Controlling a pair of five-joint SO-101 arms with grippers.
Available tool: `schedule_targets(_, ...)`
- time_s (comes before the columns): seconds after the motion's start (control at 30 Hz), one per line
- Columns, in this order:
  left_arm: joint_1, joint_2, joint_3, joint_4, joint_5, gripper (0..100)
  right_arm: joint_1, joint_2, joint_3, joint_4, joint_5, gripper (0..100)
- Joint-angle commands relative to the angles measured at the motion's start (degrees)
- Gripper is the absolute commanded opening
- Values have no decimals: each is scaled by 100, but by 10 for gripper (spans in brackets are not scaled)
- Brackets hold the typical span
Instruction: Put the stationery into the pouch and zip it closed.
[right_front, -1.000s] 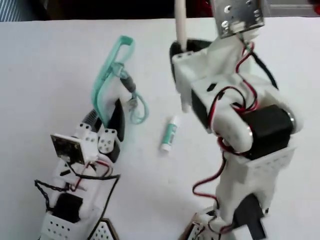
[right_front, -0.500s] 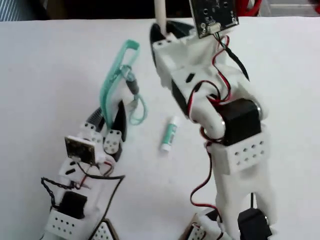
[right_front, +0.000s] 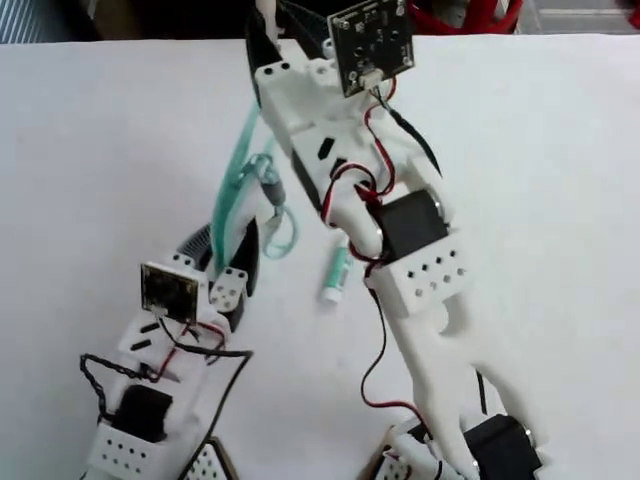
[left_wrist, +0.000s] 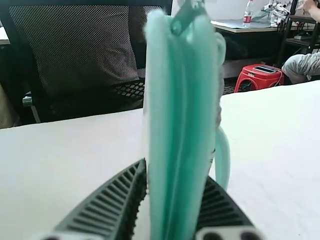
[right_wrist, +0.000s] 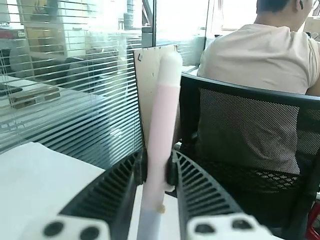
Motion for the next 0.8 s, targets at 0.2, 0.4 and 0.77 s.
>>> schedule_targets(0.2, 40, 40, -246, 79, -9, 116, -84, -295, 932, -286, 0, 18)
schedule_targets(0.4, 40, 40, -255, 70, -18, 116, -365, -1305, 1714, -31, 0, 17)
schedule_targets(0.77, 31, 40, -255, 70, -18, 116, -462, -1912, 2057, 1130, 9, 23)
